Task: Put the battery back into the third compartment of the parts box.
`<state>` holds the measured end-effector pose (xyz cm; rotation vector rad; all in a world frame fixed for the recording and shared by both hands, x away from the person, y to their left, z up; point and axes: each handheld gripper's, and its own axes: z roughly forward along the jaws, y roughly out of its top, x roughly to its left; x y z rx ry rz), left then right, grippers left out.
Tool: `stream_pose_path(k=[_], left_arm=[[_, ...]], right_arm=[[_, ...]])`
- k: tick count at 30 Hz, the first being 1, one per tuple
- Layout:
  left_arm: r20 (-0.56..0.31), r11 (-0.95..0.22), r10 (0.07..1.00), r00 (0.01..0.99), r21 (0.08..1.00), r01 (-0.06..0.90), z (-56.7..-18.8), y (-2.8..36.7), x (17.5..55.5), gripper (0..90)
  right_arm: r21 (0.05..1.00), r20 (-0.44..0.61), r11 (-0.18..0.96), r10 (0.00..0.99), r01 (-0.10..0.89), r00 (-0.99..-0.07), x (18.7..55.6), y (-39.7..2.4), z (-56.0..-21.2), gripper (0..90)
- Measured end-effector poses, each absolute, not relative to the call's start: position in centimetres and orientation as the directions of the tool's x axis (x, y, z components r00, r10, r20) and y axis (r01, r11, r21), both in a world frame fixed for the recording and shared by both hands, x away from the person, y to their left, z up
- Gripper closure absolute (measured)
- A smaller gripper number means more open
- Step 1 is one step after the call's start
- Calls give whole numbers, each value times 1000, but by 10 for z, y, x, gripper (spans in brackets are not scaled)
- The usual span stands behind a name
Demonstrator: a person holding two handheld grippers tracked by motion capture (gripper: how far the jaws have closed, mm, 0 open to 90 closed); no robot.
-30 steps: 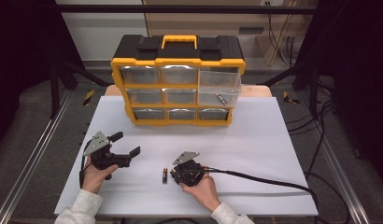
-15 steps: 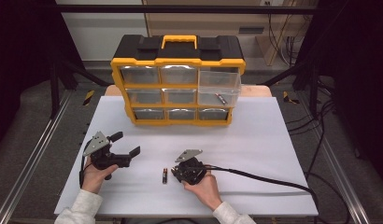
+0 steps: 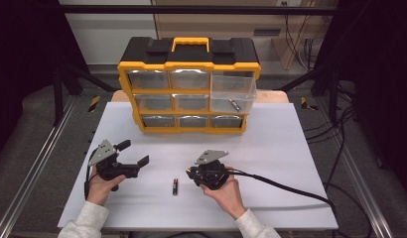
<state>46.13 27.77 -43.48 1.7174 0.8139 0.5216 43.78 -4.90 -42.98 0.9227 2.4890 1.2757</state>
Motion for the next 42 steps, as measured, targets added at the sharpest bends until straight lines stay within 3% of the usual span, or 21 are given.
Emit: stream_pose_path(k=[20, 42], left_arm=[[-60, -154, 743, 666, 954, 257, -435, 278, 461, 19], [-60, -153, 744, 665, 954, 258, -435, 278, 461, 18]], right_arm=[[880, 102, 306, 625, 364, -774, 437, -91, -358, 774], [939, 23, 236, 682, 250, -731, 443, -122, -268, 774]])
